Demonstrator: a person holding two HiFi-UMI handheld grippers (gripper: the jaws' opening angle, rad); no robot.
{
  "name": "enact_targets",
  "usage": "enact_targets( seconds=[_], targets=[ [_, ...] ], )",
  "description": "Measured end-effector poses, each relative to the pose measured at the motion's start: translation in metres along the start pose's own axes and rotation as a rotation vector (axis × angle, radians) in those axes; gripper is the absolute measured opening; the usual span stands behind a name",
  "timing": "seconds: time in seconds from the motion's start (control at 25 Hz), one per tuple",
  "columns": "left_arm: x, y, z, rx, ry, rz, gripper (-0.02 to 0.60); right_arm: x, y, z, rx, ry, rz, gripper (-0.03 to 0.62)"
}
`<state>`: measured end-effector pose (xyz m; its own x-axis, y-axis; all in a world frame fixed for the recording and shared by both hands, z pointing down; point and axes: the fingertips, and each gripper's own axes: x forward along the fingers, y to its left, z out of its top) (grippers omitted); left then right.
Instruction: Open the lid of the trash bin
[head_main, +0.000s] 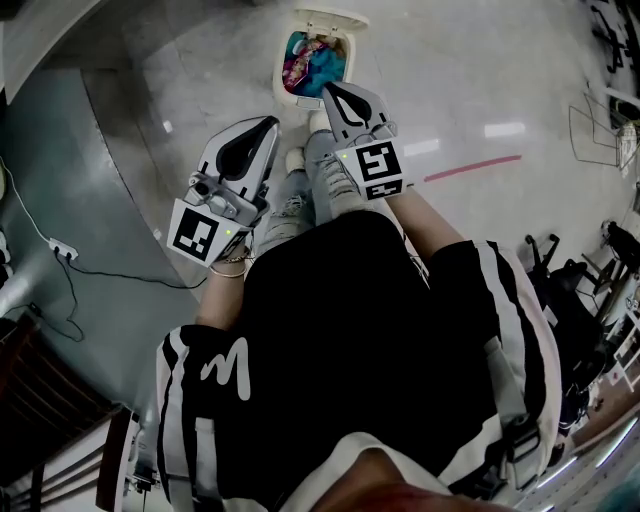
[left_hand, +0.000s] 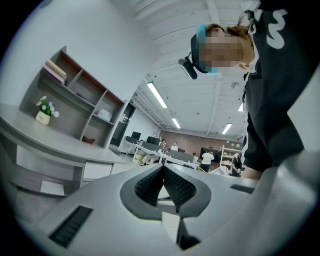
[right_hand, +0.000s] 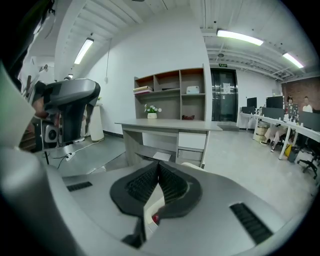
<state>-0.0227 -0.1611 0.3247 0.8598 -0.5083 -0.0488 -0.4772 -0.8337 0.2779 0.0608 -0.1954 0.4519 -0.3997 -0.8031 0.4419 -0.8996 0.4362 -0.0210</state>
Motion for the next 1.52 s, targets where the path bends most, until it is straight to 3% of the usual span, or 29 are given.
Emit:
enact_targets(
  seconds=[1.04, 1.52],
  targets=[
    [-0.005, -0.046, 0.009, 0.032, 0.039, -0.072, 0.005, -0.083, 0.018, 0.063, 0.014, -0.185, 0.005, 0.011],
    [-0.013, -0.046, 0.018, 0.053, 0.045, -0.072, 0.006, -0.102, 0.029, 0.092, 0.014, -0.259, -0.001, 0.011]
  ],
)
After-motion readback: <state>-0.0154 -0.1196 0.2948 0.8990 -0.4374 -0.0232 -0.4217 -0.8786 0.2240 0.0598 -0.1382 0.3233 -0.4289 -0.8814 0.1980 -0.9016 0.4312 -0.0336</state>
